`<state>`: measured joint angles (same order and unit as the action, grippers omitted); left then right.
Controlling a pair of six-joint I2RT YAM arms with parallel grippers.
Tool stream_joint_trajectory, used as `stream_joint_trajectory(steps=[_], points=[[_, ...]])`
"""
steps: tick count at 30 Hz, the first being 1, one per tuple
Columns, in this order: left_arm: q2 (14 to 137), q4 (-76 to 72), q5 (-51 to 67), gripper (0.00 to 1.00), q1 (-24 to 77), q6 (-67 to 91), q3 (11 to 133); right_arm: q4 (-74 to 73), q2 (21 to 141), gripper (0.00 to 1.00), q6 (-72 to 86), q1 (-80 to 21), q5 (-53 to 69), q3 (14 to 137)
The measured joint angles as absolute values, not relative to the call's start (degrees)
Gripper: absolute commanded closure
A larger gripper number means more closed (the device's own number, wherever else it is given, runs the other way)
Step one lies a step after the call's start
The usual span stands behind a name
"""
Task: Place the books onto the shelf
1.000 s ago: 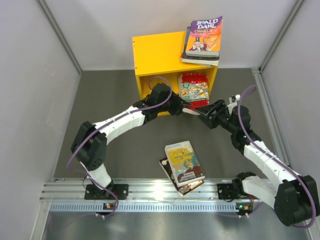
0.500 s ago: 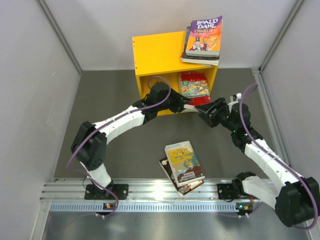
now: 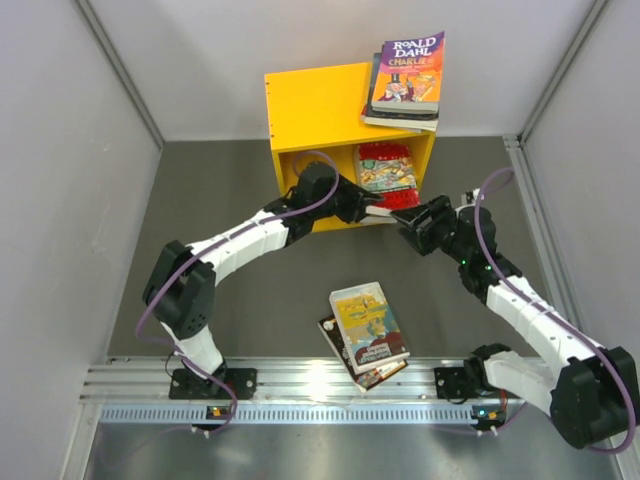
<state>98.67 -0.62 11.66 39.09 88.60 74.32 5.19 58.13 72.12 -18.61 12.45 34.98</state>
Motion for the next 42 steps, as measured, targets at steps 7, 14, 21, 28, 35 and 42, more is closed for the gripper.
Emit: stream_joint_trajectory(steps=[7, 14, 21, 28, 35, 42], points=[[100.3, -3.1, 11.9, 1.00, 38.2, 89.1, 74.3, 8.8, 64.0, 0.54, 72.8, -18.7, 11.9, 37.3], [101.6, -5.9, 12.9, 1.00, 37.0, 89.7, 74.4, 11.1, 67.2, 0.69, 73.3, -18.8, 11.8, 39.9], [106.2, -7.7, 17.3, 0.51, 35.4, 87.2, 78.9, 13.8, 70.6, 0.79, 74.1, -18.7, 10.8, 41.4], [109.0, -4.6, 22.2, 0.34, 35.4, 83.4, 85.1, 14.9, 77.4, 0.82, 74.6, -18.7, 10.6, 46.3], [108.6, -1.3, 21.1, 0.33, 33.8, 79.3, 86.2, 13.8, 82.8, 0.83, 74.6, -18.8, 12.9, 50.9], [104.9, 8.1, 24.2, 0.34, 33.8, 74.6, 85.6, 14.7, 85.6, 0.84, 74.6, -18.9, 12.3, 54.1]])
